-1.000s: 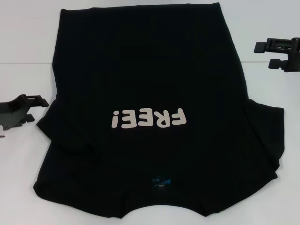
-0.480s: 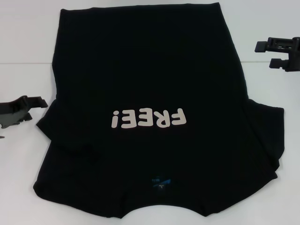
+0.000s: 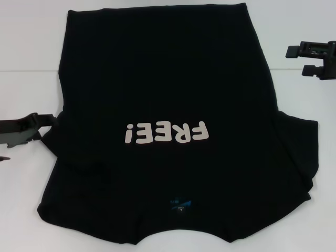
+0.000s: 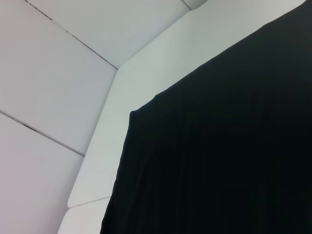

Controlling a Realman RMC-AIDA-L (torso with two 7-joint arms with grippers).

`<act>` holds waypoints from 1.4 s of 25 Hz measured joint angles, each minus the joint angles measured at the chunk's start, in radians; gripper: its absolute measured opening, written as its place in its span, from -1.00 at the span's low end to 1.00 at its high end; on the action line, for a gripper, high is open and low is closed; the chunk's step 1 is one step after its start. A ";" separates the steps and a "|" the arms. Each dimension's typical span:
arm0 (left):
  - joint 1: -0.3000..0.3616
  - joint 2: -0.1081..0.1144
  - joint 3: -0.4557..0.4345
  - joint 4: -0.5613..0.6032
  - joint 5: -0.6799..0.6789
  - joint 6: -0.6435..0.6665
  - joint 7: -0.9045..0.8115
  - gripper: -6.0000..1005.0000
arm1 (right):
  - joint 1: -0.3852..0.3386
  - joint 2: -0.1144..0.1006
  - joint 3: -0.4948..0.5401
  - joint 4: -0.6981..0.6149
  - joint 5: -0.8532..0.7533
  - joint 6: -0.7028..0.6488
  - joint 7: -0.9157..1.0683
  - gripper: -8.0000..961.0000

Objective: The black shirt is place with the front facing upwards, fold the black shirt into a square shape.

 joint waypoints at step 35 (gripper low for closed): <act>0.017 -0.001 -0.013 0.026 -0.009 0.110 -0.024 -0.64 | -0.005 0.000 0.000 0.001 0.002 -0.018 0.005 0.96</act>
